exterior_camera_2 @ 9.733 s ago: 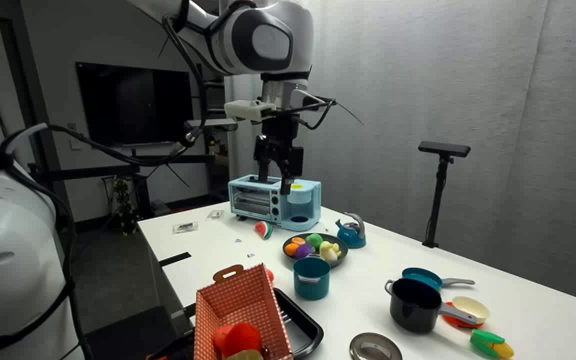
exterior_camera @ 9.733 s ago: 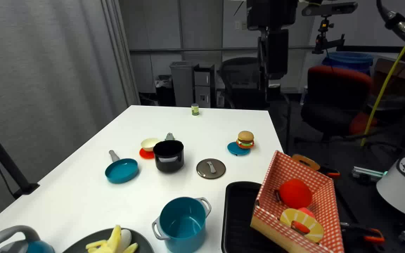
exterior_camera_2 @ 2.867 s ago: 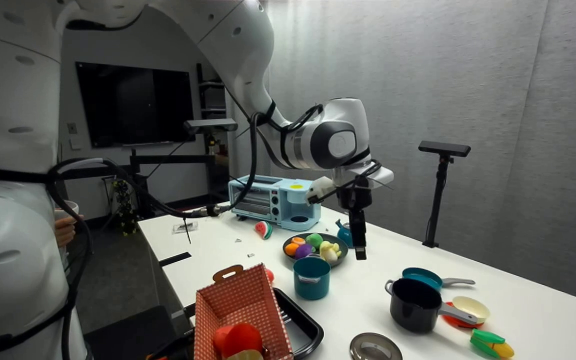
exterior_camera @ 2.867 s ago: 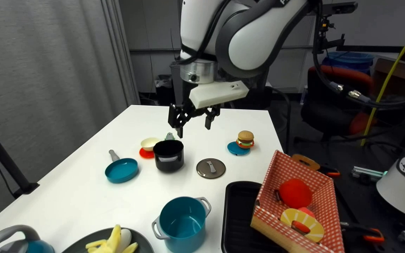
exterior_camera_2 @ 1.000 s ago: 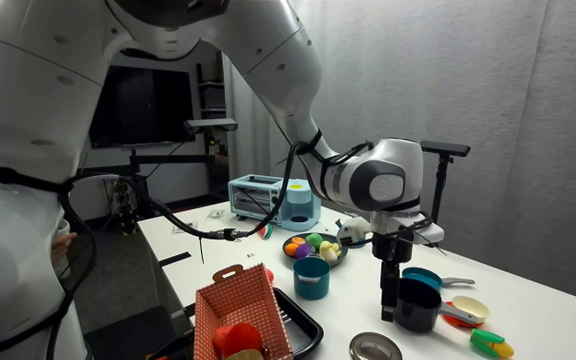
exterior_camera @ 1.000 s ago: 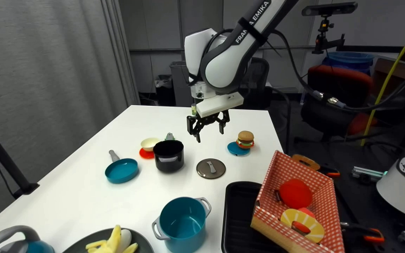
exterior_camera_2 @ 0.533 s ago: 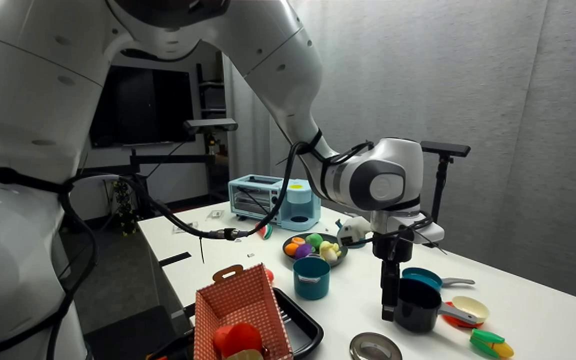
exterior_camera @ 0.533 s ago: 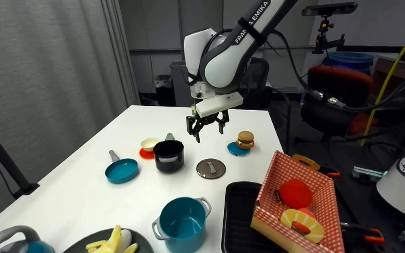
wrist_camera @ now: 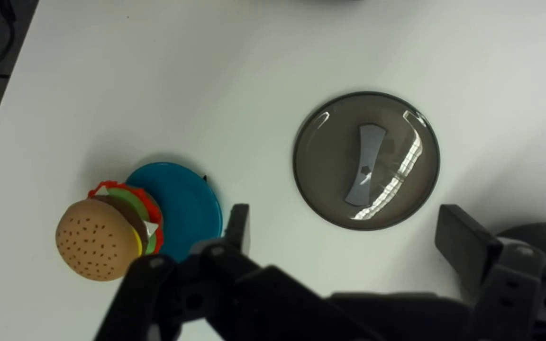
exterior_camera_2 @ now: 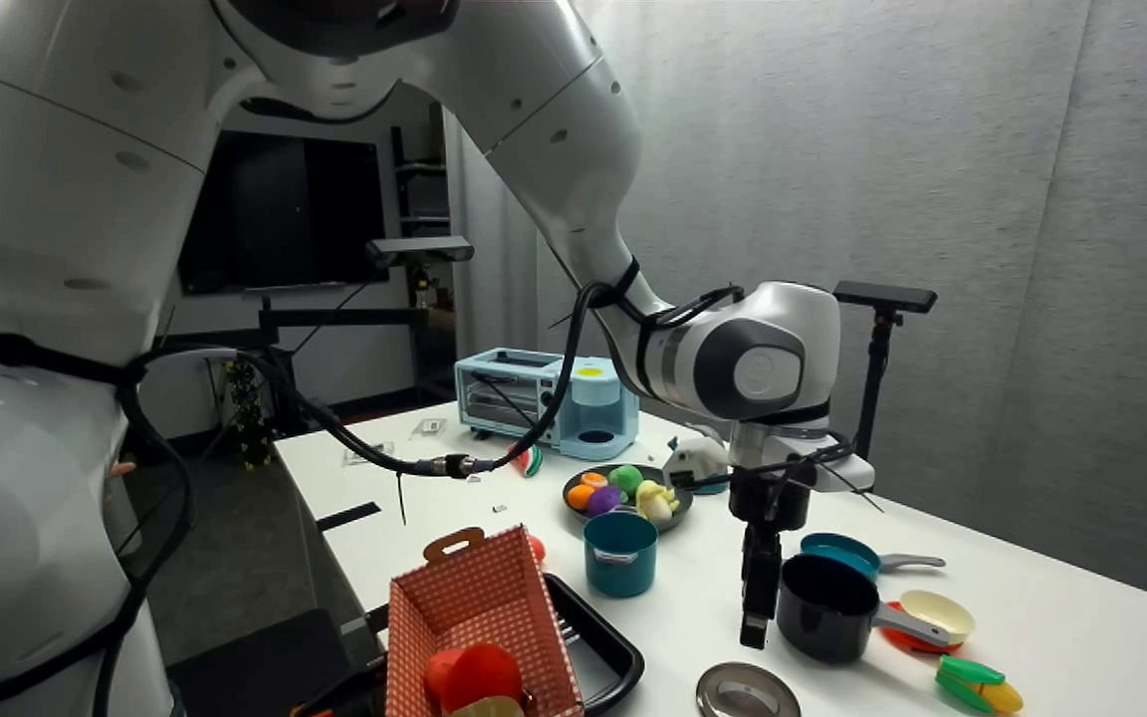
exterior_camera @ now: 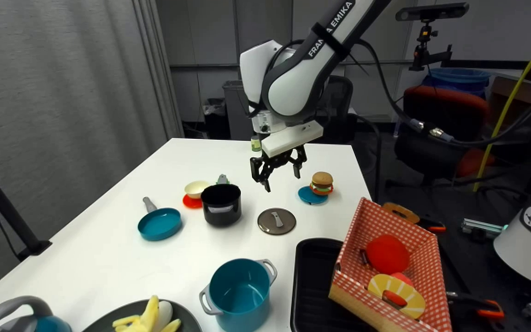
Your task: Pick up the lid from the table and put it on the black pot
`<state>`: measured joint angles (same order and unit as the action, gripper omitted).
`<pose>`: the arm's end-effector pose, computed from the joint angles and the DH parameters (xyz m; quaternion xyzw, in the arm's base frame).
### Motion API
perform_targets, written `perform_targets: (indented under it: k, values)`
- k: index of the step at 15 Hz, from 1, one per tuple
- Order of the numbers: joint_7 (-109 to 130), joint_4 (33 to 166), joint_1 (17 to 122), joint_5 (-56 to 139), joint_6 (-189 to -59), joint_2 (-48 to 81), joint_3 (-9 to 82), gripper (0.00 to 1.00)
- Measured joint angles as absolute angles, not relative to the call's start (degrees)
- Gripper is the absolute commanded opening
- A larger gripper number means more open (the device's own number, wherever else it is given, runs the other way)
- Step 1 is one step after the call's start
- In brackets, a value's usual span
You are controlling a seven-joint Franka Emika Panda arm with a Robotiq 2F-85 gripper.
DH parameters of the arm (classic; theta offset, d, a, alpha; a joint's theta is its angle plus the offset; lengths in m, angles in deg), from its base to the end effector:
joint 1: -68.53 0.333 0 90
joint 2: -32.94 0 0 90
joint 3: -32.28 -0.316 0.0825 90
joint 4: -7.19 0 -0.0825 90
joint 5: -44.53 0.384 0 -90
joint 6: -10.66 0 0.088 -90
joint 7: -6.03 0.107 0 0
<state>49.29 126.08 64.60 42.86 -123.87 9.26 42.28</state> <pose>0.5574 -0.1383 0.2197 0.8826 -0.4632 -0.0537 0.0605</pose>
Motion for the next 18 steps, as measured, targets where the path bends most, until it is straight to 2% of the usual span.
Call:
perform_targets:
  k: [9,14,18]
  values:
    - [41.7,126.0,64.6,43.0,-120.6,9.3,42.0,1.0]
    - [34.2,117.6,62.0,46.5,-120.7,-0.7,41.8,1.0]
    - [34.2,116.0,61.9,46.5,-120.7,-2.3,41.4,1.0]
